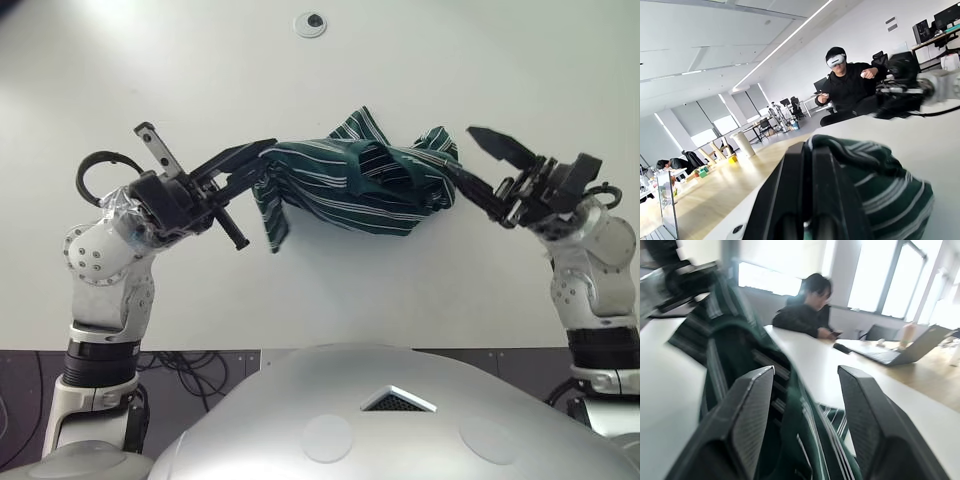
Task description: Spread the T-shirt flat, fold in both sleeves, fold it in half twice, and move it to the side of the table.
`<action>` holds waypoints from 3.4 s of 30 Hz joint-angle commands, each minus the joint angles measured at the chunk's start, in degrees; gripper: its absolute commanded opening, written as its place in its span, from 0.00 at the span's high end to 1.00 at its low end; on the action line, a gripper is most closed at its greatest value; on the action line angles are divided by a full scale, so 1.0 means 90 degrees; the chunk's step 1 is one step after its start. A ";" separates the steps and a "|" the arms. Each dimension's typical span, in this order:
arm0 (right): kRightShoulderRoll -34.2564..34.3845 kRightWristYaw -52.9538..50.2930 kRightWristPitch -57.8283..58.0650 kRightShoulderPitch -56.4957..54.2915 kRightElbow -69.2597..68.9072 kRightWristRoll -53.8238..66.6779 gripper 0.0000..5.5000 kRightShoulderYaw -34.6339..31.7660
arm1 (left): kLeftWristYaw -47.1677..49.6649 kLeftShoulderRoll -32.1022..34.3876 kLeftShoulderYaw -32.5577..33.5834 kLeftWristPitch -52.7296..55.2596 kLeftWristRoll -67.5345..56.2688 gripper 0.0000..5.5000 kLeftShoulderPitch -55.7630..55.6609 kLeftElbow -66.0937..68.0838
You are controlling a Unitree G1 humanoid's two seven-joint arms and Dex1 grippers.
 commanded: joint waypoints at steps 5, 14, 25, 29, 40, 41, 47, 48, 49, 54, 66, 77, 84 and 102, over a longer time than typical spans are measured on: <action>-0.0153 0.0281 -0.0089 0.0162 0.0231 -0.1199 0.57 -0.0164 | 0.0027 0.0027 0.0296 0.0536 -0.0366 0.99 0.0070 -0.0551; 0.0137 -0.0156 -0.0881 0.0169 0.1025 -0.2704 0.57 0.0132 | 0.0359 -0.0072 0.0839 0.1604 -0.1554 0.99 0.0276 -0.1097; 0.0423 -0.0153 -0.0810 0.0054 0.1027 -0.2645 0.75 0.0646 | 0.0374 -0.0177 0.1028 0.2018 -0.1540 1.00 0.0420 -0.1524; 0.0359 -0.0090 -0.0709 0.0121 0.0956 -0.2433 0.87 0.0617 | 0.0344 -0.0201 0.1091 0.2075 -0.1541 1.00 0.0401 -0.1505; 0.0445 -0.0209 -0.0423 0.0136 0.0981 -0.2348 0.97 0.0654 | 0.0282 -0.0333 0.1115 0.2090 -0.1457 1.00 0.0430 -0.1516; 0.0440 -0.0229 -0.0358 0.0122 0.1006 -0.2354 0.93 0.0654 | 0.0270 -0.0345 0.1126 0.2087 -0.1450 1.00 0.0440 -0.1512; 0.0428 -0.0280 -0.0229 0.0350 0.0824 -0.2155 0.77 0.0568 | 0.0210 -0.0390 0.1139 0.2064 -0.1401 1.00 0.0447 -0.1456; 0.0427 -0.0280 -0.0216 0.0444 0.0729 -0.2083 0.74 0.0552 | 0.0201 -0.0401 0.1137 0.2063 -0.1392 1.00 0.0446 -0.1448; 0.0422 -0.0286 -0.0207 0.0526 0.0637 -0.2035 0.72 0.0541 | 0.0191 -0.0411 0.1144 0.2059 -0.1384 1.00 0.0459 -0.1451; 0.0474 -0.0318 -0.0176 0.0745 0.0441 -0.1934 0.72 0.0610 | 0.0147 -0.0461 0.1159 0.2019 -0.1336 1.00 0.0517 -0.1442; 0.0748 -0.0967 -0.0425 0.0474 0.0937 -0.2761 0.72 0.0683 | 0.0071 -0.0507 0.1188 0.2022 -0.1279 1.00 0.0532 -0.1432; 0.0677 -0.1004 -0.0455 0.0491 0.0896 -0.2746 1.00 0.0394 | 0.0135 -0.0592 0.1141 0.2086 -0.1171 1.00 0.0435 -0.1459; 0.0696 -0.1339 -0.0640 -0.0080 0.0948 -0.2853 1.00 -0.0058 | 0.0364 -0.0541 0.1289 0.1958 -0.0793 1.00 -0.0117 -0.1273; 0.0259 -0.3261 -0.1048 -0.6718 0.4658 -0.5542 1.00 0.0021 | 0.0897 0.0241 -0.0501 -0.0800 0.4211 1.00 -0.7457 0.6044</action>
